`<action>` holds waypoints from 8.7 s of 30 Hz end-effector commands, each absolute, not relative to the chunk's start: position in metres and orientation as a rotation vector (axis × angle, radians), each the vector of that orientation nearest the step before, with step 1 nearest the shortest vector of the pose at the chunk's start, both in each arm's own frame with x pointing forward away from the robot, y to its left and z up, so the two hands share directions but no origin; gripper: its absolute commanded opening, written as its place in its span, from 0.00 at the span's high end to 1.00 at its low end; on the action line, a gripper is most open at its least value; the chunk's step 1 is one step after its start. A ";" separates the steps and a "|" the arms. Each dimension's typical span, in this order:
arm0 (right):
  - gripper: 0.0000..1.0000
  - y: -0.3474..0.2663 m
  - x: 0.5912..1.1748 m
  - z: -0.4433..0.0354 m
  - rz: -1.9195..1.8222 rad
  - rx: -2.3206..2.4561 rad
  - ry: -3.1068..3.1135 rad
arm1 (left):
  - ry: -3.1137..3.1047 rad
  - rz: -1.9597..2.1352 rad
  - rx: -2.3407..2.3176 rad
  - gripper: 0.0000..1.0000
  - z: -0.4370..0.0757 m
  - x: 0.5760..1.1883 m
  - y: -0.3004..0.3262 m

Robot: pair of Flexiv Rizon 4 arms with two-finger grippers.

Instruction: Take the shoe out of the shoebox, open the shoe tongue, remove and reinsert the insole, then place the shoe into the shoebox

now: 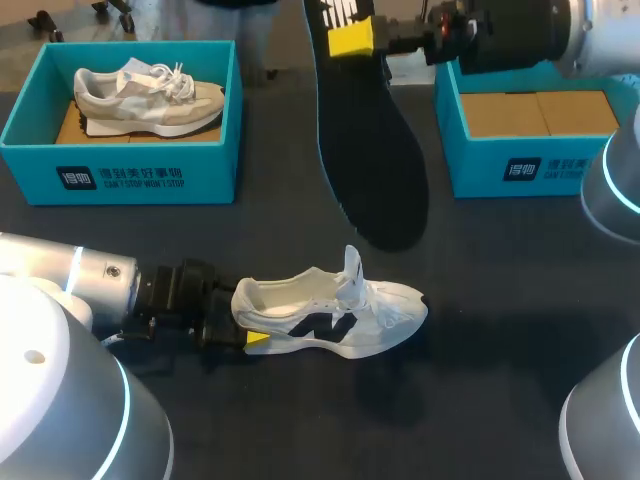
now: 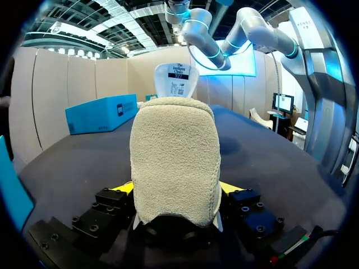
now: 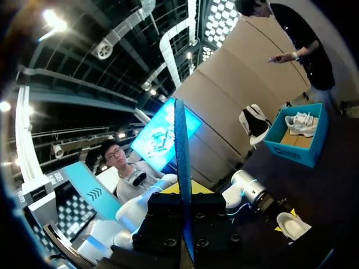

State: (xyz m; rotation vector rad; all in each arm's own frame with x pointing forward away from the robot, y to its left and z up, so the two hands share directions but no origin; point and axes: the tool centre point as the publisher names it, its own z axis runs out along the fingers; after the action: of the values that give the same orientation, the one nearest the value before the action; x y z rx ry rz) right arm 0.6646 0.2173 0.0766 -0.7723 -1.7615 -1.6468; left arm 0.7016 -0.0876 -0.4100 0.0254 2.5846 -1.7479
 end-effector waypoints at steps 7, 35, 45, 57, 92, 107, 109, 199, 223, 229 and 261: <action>1.00 0.218 0.641 0.072 -1.662 -0.818 -1.720 | 2.587 -1.746 0.026 1.00 -0.411 0.702 -0.088; 1.00 0.218 0.640 0.072 -1.650 -0.820 -1.731 | 2.570 -1.749 0.021 0.00 -0.400 0.699 -0.078; 1.00 0.218 0.640 0.072 -1.650 -0.820 -1.731 | 2.649 -1.614 0.015 0.00 -0.377 0.692 -0.063; 1.00 0.218 0.640 0.072 -1.650 -0.820 -1.731 | 2.752 -1.465 -0.094 0.00 -0.357 0.686 -0.047; 1.00 0.218 0.640 0.072 -1.650 -0.820 -1.731 | 2.780 -1.171 -0.173 0.00 -0.327 0.671 -0.040; 1.00 0.218 0.640 0.072 -1.650 -0.820 -1.731 | 2.820 -0.974 -0.272 0.00 -0.295 0.664 -0.029; 1.00 0.218 0.640 0.072 -1.650 -0.820 -1.731 | 2.817 -0.966 -0.276 0.00 -0.292 0.664 -0.029; 1.00 0.218 0.640 0.072 -1.650 -0.820 -1.731 | 2.949 -0.317 -0.221 0.00 -0.245 0.689 -0.038; 1.00 0.218 0.640 0.072 -1.650 -0.820 -1.731 | 2.979 0.020 -0.087 0.00 -0.272 0.697 -0.065; 1.00 0.218 0.640 0.072 -1.650 -0.820 -1.731 | 2.979 0.020 -0.087 0.00 -0.272 0.697 -0.065; 1.00 0.218 0.640 0.072 -1.650 -0.820 -1.731 | 2.951 -0.119 -0.008 0.00 -0.294 0.733 -0.119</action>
State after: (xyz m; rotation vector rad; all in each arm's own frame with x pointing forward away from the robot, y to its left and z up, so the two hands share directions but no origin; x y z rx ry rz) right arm 0.6395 0.2143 0.0726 -0.8162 -1.7307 -1.6505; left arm 0.7262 -0.1104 -0.2781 -0.0148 2.9447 -0.1191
